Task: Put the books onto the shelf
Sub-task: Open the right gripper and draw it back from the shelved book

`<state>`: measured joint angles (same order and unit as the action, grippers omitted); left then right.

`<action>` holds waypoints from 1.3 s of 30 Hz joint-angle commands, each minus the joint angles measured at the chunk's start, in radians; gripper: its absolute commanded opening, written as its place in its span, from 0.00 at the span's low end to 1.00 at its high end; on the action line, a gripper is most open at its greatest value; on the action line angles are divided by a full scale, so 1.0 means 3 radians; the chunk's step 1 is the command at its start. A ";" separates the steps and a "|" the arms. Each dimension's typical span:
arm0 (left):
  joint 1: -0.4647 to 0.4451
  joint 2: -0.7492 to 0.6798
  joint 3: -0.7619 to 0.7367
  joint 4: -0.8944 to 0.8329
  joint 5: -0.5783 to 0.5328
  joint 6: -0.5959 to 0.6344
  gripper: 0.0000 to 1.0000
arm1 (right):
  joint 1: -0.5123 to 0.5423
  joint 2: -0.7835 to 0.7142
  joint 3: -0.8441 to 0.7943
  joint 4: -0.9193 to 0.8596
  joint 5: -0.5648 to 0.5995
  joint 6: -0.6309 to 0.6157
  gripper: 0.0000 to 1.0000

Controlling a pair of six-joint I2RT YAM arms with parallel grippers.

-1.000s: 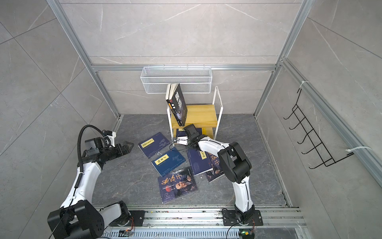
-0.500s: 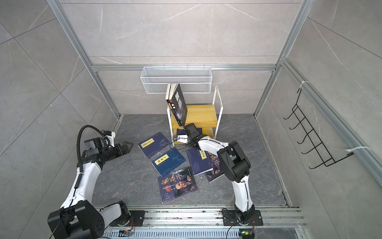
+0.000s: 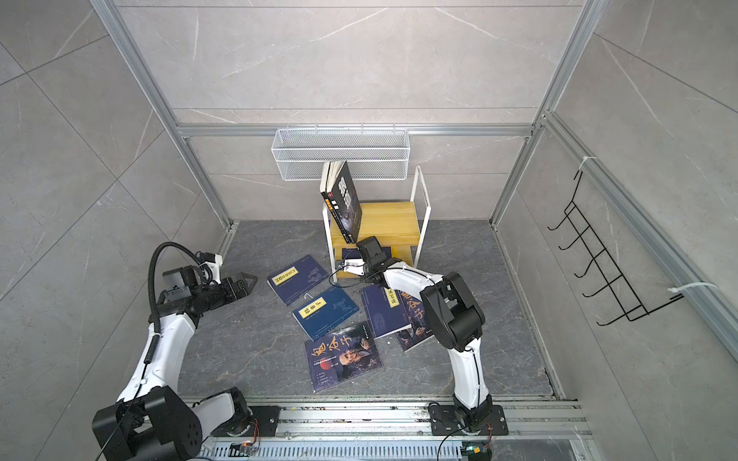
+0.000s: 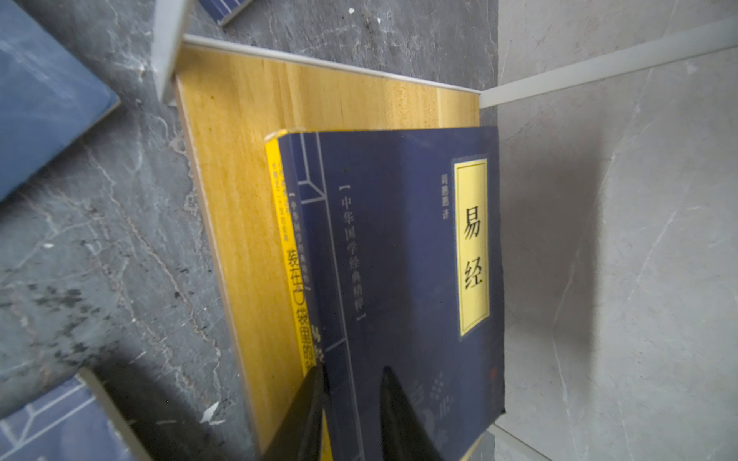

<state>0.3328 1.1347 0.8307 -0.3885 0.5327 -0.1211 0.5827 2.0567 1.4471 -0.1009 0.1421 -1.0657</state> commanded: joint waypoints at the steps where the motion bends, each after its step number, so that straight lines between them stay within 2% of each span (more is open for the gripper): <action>1: 0.0028 -0.0092 -0.0009 0.0085 0.0080 -0.0010 0.96 | -0.0015 0.0026 0.0085 -0.0028 -0.0012 0.0039 0.28; 21: 0.0032 -0.0115 -0.0028 0.0114 0.0109 -0.0041 0.96 | 0.0001 0.0077 0.0137 -0.0019 -0.0044 0.0159 0.27; 26: 0.0034 -0.0111 -0.0012 0.0101 0.0103 -0.0041 0.96 | 0.0023 -0.0040 0.0073 -0.0060 -0.0126 0.0192 0.30; 32: 0.0026 -0.0061 -0.0041 0.0135 0.0188 -0.0194 0.96 | 0.0074 -0.0517 -0.0211 -0.0184 -0.0295 0.0506 0.34; 39: -0.0035 0.0007 -0.0265 0.0349 0.0391 -0.0895 0.93 | 0.0317 -0.1154 -0.1000 0.0241 -0.0164 0.1219 0.35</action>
<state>0.3298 1.1332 0.7712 -0.3313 0.6014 -0.2684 0.6380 1.7630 1.2224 -0.0891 0.0875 -0.8322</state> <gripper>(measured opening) 0.933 0.352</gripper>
